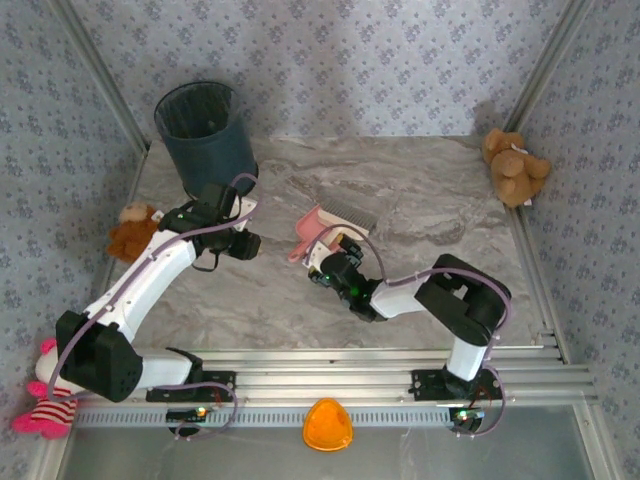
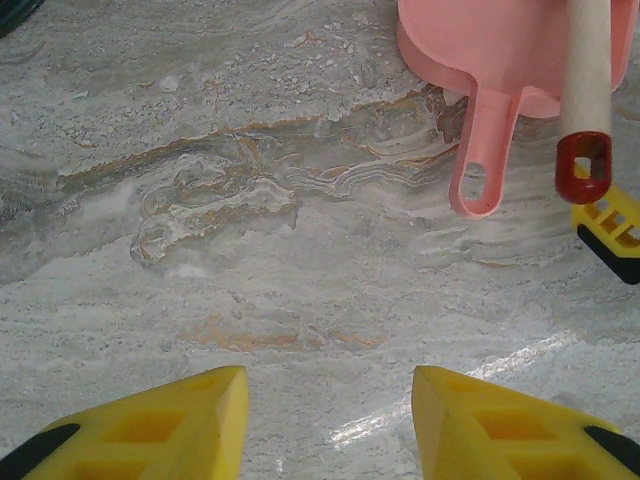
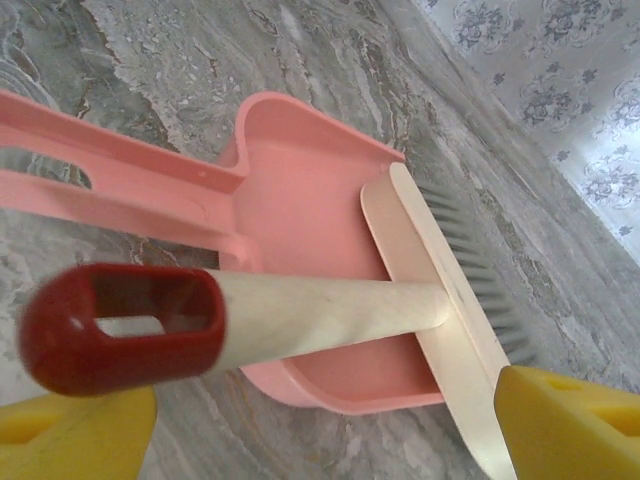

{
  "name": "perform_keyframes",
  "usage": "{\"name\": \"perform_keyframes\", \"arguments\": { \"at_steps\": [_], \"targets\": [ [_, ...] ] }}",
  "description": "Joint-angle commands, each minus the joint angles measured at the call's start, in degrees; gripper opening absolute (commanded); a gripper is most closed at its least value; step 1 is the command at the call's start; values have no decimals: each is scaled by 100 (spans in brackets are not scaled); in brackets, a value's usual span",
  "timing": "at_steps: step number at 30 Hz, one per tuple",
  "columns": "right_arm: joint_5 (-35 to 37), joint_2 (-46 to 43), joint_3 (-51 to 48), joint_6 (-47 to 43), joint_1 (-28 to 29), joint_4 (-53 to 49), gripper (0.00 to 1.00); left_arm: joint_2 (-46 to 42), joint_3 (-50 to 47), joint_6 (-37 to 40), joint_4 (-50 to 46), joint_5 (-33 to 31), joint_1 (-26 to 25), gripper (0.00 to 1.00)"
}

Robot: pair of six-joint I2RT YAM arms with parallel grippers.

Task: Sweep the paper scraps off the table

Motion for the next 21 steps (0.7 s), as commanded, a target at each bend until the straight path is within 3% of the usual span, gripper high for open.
{"name": "perform_keyframes", "arguments": {
  "at_steps": [1, 13, 21],
  "targets": [
    [117, -301, -104, 442, 59, -499, 90, 23, 2, 77, -47, 29, 37, 47],
    [567, -1250, -650, 1112, 234, -1364, 91, 51, 8, 79, -50, 55, 38, 47],
    [486, -2052, -858, 1527, 206, -1691, 91, 61, 60, 23, -94, 23, 37, 47]
  ]
}}
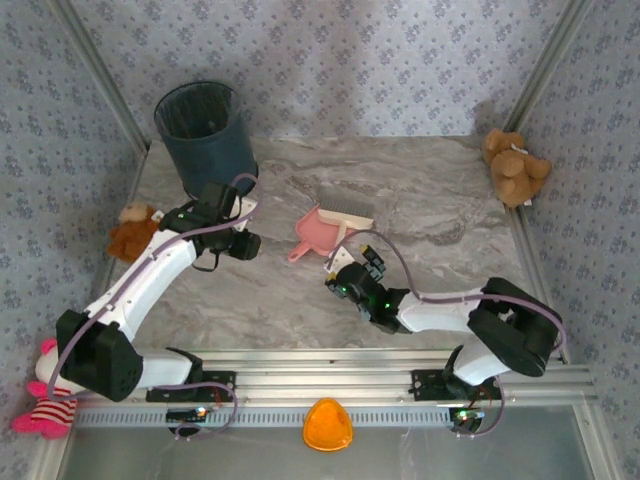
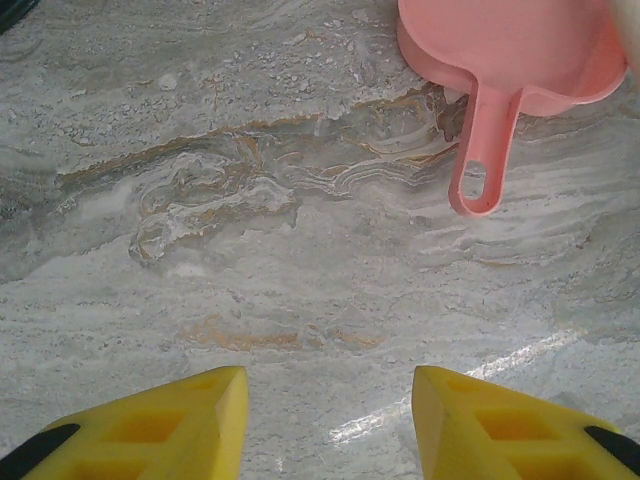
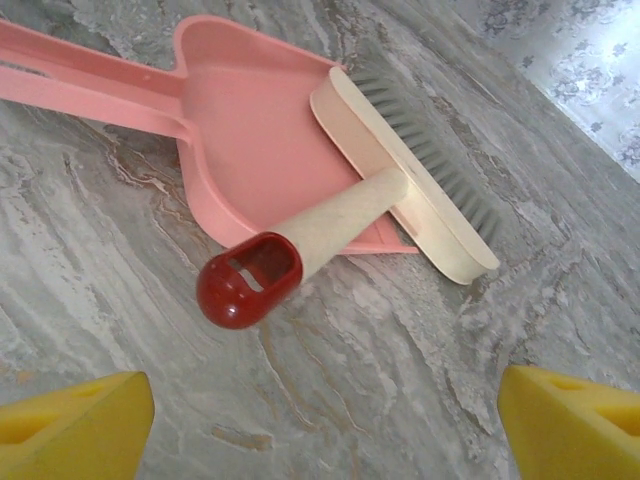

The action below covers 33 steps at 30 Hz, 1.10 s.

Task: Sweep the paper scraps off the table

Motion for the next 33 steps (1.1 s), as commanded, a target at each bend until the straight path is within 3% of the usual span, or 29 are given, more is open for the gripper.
{"name": "perform_keyframes", "arguments": {
  "at_steps": [1, 7, 12, 23, 33],
  "targets": [
    [121, -385, -91, 399, -33, -207, 91, 19, 97, -49, -117, -36, 30, 47],
    [414, -908, -115, 930, -393, -252, 92, 2, 475, -946, -155, -863, 30, 47],
    [910, -1215, -98, 1204, -725, -414, 92, -161, 182, -1380, 612, -1850, 38, 47],
    [1629, -1877, 48, 1298, -1890, -1476, 92, -263, -1347, -414, 3462, -3883, 87, 47],
    [880, -1778, -250, 882, -3272, -896, 92, -77, -2519, 261, 5508, -3973, 482, 47]
  ]
}}
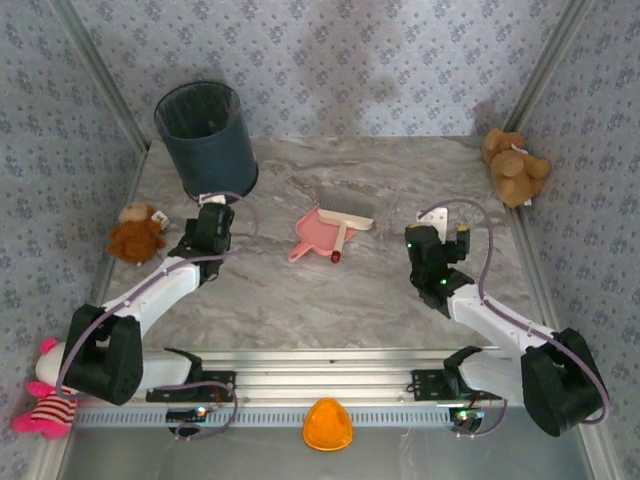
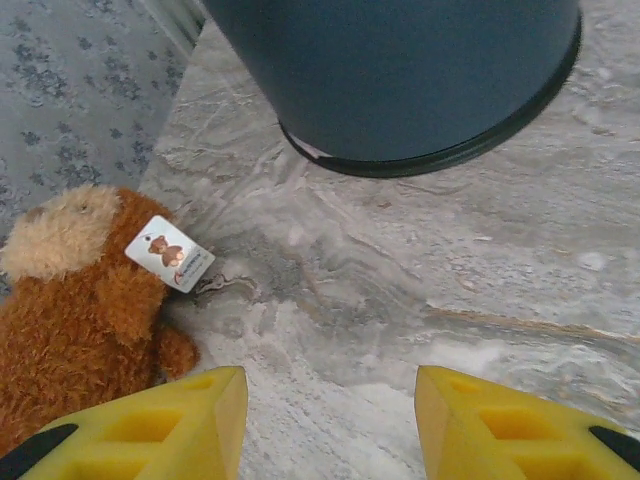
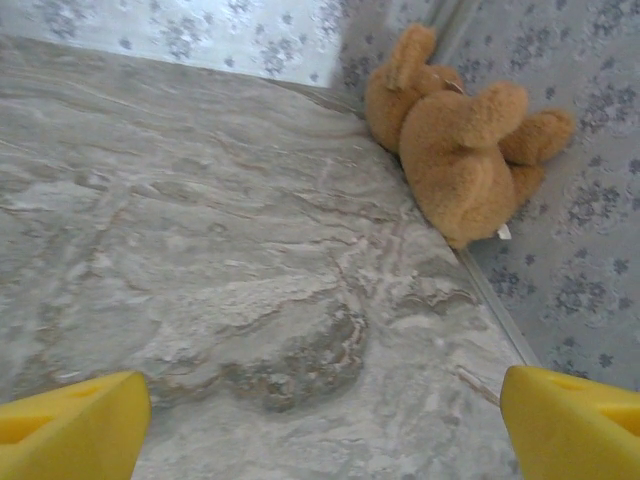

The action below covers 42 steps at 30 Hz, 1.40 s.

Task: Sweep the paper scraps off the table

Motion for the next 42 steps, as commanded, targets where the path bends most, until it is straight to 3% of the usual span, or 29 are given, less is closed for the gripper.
{"name": "perform_keyframes", "arguments": {
  "at_steps": [1, 12, 20, 27, 36, 42],
  "targets": [
    [-316, 166, -148, -229, -320, 331, 92, 97, -176, 402, 1082, -138, 130, 47],
    [-1024, 978, -501, -850, -1116, 1607, 93, 475, -699, 271, 1939, 568, 722, 48],
    [-1639, 1179, -713, -764, -1486, 2047, 94, 686, -1035, 60, 2624, 1984, 1292, 55],
    [-2411, 1024, -858, -532, -1903, 2319, 95, 535, -1466, 20, 3427, 2774, 1548, 58],
    [-3103, 914, -1430, -387, -2392, 3588, 95, 417, -1810, 64, 4061, 3153, 1803, 59],
    [-3532, 968, -1504, -210, -2634, 3824, 95, 665, -2068, 150, 4858, 3330, 1884, 59]
  ]
}}
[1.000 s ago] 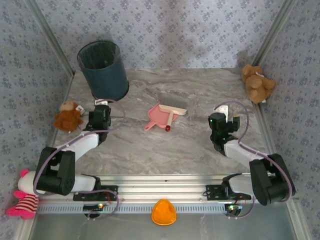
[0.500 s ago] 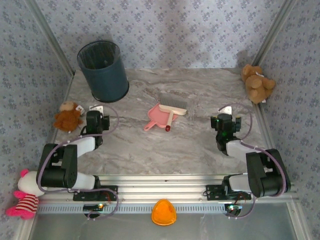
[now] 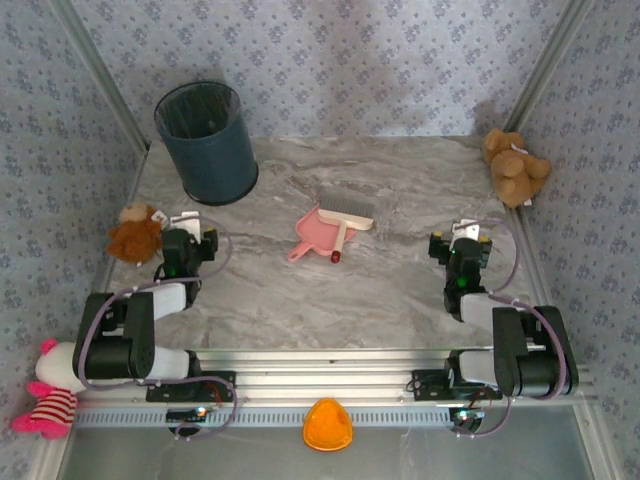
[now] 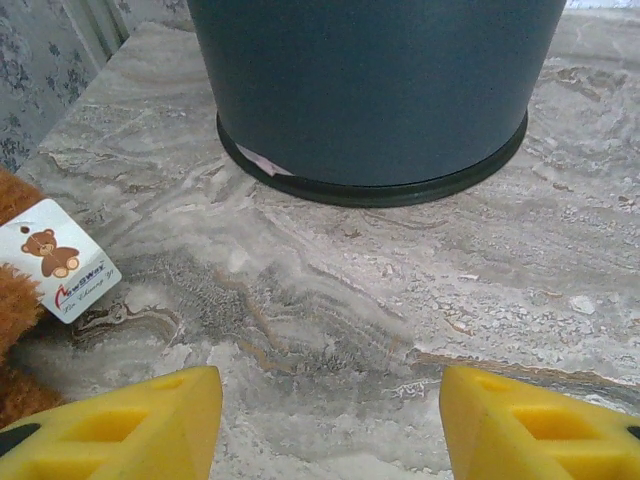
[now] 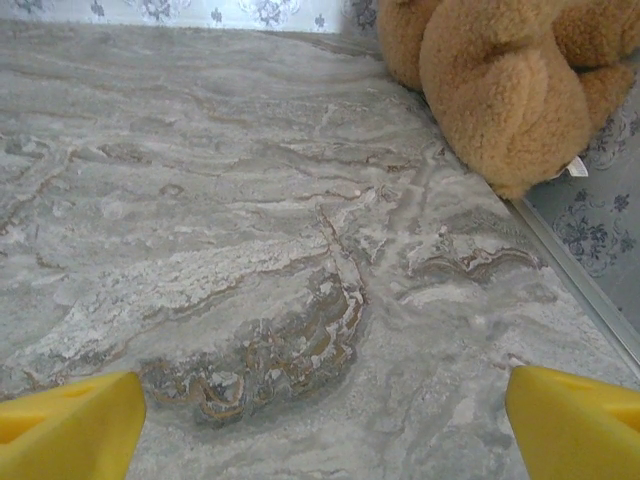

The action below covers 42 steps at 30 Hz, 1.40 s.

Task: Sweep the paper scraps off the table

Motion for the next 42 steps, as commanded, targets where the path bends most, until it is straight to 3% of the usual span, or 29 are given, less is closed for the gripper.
{"name": "perform_keyframes", "arguments": {
  "at_steps": [1, 11, 19, 20, 22, 29, 42],
  "targets": [
    [-453, 8, -108, 242, -109, 638, 95, 106, -36, 36, 627, 273, 45, 59],
    [-746, 705, -121, 137, -150, 1406, 96, 703, -93, 168, 1242, 597, 71, 59],
    [-732, 1115, 24, 78, -96, 1494, 97, 869, 238, 24, 763, 249, 64, 63],
    [-708, 1197, 64, 67, -80, 1499, 97, 883, 351, -40, 558, 92, 75, 66],
    [-643, 1379, 110, 33, -48, 1585, 97, 885, 363, -123, 548, 96, 126, 99],
    [-713, 1416, 596, 86, -66, 676, 100, 883, 365, -121, 535, 100, 128, 100],
    [-786, 1416, 610, 117, -142, 686, 100, 891, 374, -119, 527, 100, 126, 100]
  ]
}}
